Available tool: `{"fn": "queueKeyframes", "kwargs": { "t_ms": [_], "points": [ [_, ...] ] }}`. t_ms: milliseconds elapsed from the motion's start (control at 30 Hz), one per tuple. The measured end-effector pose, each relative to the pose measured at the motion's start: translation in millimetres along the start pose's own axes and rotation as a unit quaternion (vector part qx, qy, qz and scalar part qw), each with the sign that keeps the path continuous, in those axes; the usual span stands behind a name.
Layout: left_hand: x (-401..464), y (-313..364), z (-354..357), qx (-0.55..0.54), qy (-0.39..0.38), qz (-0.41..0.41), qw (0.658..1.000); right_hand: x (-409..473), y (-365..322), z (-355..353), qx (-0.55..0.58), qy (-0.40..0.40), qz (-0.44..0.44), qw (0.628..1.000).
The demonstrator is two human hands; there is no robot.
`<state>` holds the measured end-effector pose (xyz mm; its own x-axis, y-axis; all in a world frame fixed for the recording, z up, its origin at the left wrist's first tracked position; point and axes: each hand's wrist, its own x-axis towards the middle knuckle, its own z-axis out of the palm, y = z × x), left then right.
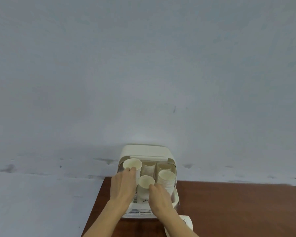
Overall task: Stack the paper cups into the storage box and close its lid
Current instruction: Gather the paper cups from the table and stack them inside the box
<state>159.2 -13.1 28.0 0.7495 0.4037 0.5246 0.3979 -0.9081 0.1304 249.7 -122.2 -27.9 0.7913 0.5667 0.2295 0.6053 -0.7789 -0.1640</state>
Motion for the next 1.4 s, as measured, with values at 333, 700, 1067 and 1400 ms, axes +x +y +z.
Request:
{"fn": "queueKeyframes", "kwargs": {
  "t_ms": [333,700,1067,1400],
  "points": [
    [-1,-1,14,0.051,-0.026,0.015,0.998,-1,-1,1,-0.005,-0.012,-0.005,1.000],
    [-16,-11,47,0.045,-0.104,-0.024,0.993,0,-3,5,-0.005,-0.009,-0.013,1.000],
    [-39,16,52,-0.063,-0.093,-0.033,0.993,-20,6,-6,0.031,0.011,-0.012,0.999],
    [-85,83,56,-0.128,-0.143,-0.012,0.981,-98,43,-44,0.031,0.069,0.036,0.996]
  ]
}}
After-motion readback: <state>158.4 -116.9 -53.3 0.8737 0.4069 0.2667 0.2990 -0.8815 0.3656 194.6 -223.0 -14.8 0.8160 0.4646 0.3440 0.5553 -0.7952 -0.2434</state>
